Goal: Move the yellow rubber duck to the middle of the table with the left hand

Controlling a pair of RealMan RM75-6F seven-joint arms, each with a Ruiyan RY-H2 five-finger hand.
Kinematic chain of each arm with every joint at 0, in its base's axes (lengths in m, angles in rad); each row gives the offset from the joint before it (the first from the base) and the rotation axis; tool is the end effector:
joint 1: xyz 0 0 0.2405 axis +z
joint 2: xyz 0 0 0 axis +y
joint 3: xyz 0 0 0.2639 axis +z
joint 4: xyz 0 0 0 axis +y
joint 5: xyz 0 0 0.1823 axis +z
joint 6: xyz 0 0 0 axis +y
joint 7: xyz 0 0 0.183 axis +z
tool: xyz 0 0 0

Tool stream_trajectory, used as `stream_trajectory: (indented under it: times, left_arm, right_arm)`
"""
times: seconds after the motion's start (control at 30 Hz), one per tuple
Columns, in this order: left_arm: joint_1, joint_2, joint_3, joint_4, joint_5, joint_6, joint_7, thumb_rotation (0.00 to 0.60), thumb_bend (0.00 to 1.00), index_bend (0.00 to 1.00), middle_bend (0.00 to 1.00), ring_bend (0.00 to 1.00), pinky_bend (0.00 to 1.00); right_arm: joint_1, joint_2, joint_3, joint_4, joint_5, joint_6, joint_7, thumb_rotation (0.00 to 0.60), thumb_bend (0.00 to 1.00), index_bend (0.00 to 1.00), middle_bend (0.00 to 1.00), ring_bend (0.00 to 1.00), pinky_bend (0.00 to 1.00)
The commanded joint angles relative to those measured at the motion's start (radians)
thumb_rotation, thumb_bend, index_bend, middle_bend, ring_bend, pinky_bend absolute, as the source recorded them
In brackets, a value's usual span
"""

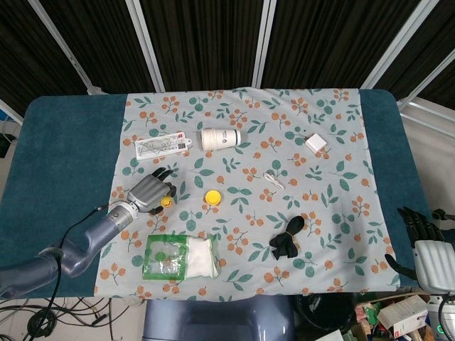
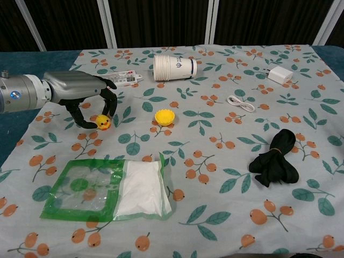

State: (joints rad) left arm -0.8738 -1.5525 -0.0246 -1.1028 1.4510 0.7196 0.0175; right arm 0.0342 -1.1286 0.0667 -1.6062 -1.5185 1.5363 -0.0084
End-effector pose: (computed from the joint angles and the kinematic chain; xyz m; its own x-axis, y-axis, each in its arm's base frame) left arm -0.1764 0.4079 -0.0277 0.7189 0.2834 0.6347 0.6510 -0.5944 -0.4721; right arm -0.3097 -0.2055 0.1954 0.4002 0.0455 0.9153 -0.9164 0.0187 0.3997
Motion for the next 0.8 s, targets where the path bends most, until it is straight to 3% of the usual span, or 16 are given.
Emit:
stream_trajectory:
  times: [0.03, 0.8]
  left_arm:
    - [0.000, 0.000, 0.000, -0.002, 0.000, 0.002, 0.002, 0.600, 0.30, 0.42, 0.42, 0.05, 0.09]
    - [0.000, -0.003, 0.002, 0.000, -0.013, 0.002, 0.022, 0.600, 0.30, 0.42, 0.42, 0.05, 0.08]
  right_arm:
    - [0.000, 0.000, 0.000, 0.000, 0.000, 0.000, 0.000, 0.600, 0.10, 0.10, 0.07, 0.09, 0.18]
    - [0.001, 0.001, -0.001, -0.001, 0.003, -0.006, 0.000, 0.600, 0.10, 0.10, 0.07, 0.09, 0.18]
